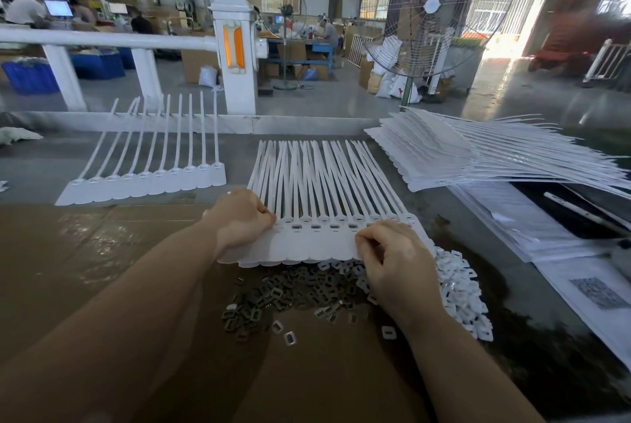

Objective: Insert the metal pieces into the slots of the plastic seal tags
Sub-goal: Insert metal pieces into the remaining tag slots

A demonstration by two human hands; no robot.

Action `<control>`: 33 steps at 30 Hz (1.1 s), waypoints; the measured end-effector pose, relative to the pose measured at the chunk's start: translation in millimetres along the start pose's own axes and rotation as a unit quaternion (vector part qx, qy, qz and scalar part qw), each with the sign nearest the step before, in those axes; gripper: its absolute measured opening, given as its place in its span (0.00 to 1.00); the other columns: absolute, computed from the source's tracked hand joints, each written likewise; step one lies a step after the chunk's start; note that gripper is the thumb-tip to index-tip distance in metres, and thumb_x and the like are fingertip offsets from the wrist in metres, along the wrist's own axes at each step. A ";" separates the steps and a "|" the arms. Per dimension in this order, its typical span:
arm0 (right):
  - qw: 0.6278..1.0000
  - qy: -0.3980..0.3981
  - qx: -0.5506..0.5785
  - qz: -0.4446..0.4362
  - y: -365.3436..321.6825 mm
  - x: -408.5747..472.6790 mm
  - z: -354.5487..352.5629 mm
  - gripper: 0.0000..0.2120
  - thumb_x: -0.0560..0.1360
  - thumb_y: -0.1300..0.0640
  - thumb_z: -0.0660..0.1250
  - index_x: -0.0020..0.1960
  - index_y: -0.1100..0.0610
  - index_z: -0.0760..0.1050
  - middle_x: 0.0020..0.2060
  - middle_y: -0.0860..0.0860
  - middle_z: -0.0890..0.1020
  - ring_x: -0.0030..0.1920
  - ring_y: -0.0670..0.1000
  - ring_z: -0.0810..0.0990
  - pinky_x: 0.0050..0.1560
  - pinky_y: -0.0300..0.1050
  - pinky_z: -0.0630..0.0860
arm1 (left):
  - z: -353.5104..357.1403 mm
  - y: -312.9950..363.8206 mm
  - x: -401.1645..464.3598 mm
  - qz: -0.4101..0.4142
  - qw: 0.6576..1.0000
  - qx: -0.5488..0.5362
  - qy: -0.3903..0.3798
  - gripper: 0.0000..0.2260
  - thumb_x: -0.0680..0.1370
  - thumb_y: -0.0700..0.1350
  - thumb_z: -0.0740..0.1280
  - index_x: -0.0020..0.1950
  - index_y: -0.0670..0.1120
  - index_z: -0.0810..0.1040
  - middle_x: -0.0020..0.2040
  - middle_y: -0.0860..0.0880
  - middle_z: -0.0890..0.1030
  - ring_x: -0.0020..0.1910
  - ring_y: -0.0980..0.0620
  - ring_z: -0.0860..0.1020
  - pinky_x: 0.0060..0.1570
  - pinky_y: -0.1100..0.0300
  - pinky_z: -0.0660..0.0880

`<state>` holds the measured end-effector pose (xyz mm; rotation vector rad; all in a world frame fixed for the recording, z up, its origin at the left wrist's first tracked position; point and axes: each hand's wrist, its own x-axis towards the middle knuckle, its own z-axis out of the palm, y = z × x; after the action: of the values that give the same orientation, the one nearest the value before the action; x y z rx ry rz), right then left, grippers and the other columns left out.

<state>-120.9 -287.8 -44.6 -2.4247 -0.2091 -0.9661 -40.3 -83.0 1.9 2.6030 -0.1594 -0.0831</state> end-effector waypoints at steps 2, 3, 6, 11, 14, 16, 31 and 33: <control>1.000 -0.002 0.000 0.002 -0.4 -0.1 0.2 0.04 0.72 0.65 0.69 0.39 0.60 0.78 0.36 0.50 0.80 0.40 0.51 0.75 0.43 0.41 0.71 | -1.9 0.0 1.3 -0.002 1.000 -0.005 -0.011 0.12 0.79 0.47 0.64 0.52 0.39 0.81 0.50 0.43 0.81 0.49 0.47 0.77 0.51 0.57 0.73; 1.000 -0.003 0.001 0.004 -0.4 -0.2 0.2 0.04 0.72 0.65 0.69 0.39 0.60 0.78 0.36 0.50 0.80 0.40 0.50 0.75 0.43 0.41 0.71 | -2.3 0.3 2.1 -0.002 1.000 -0.006 -0.013 0.12 0.78 0.46 0.64 0.52 0.39 0.81 0.50 0.43 0.81 0.49 0.47 0.77 0.48 0.58 0.72; 1.000 -0.010 0.001 0.009 -0.4 -0.2 0.5 0.04 0.72 0.64 0.68 0.39 0.60 0.78 0.36 0.50 0.79 0.40 0.50 0.75 0.43 0.41 0.71 | -2.3 2.0 3.9 0.000 1.000 -0.011 -0.007 0.11 0.77 0.45 0.66 0.51 0.39 0.82 0.48 0.45 0.81 0.46 0.49 0.76 0.42 0.60 0.71; 1.000 -0.016 0.004 0.017 -0.2 0.2 0.9 0.04 0.72 0.64 0.68 0.38 0.60 0.78 0.35 0.50 0.79 0.40 0.48 0.73 0.42 0.36 0.66 | -2.8 1.9 4.0 0.010 0.999 -0.031 0.004 0.05 0.74 0.43 0.69 0.45 0.43 0.83 0.41 0.48 0.81 0.39 0.54 0.75 0.33 0.64 0.68; 1.000 -0.022 0.003 0.018 0.0 0.1 0.7 0.04 0.73 0.64 0.68 0.38 0.60 0.78 0.36 0.50 0.79 0.40 0.48 0.73 0.42 0.36 0.66 | -2.6 1.5 4.1 0.014 0.999 -0.042 0.014 0.03 0.73 0.43 0.71 0.43 0.44 0.83 0.39 0.49 0.81 0.39 0.54 0.76 0.33 0.64 0.68; 1.000 -0.024 0.003 0.021 -0.1 0.3 0.5 0.04 0.73 0.64 0.68 0.39 0.60 0.78 0.36 0.50 0.79 0.40 0.48 0.73 0.42 0.36 0.65 | -2.5 1.5 4.0 0.014 0.999 -0.044 0.020 0.02 0.72 0.43 0.72 0.40 0.45 0.83 0.37 0.51 0.80 0.39 0.54 0.76 0.32 0.64 0.68; 1.000 -0.012 0.014 0.024 -0.8 1.7 -0.3 0.03 0.72 0.64 0.69 0.40 0.61 0.79 0.36 0.51 0.80 0.40 0.50 0.75 0.43 0.41 0.71 | -0.9 -1.4 5.5 0.039 0.999 -0.023 0.027 0.08 0.70 0.45 0.74 0.34 0.50 0.78 0.38 0.53 0.80 0.41 0.55 0.77 0.38 0.62 0.71; 1.000 -0.007 0.020 0.021 -1.7 1.7 -1.3 0.03 0.72 0.65 0.69 0.40 0.61 0.79 0.36 0.51 0.80 0.40 0.51 0.75 0.42 0.44 0.73 | -0.4 -1.9 6.0 0.046 0.998 -0.015 0.032 0.08 0.71 0.45 0.74 0.34 0.51 0.77 0.37 0.54 0.79 0.39 0.56 0.76 0.36 0.63 0.70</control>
<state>-121.0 -287.1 -41.9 -2.3898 -0.1804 -0.9188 -34.1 -81.9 1.1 2.5598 -0.2528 0.0300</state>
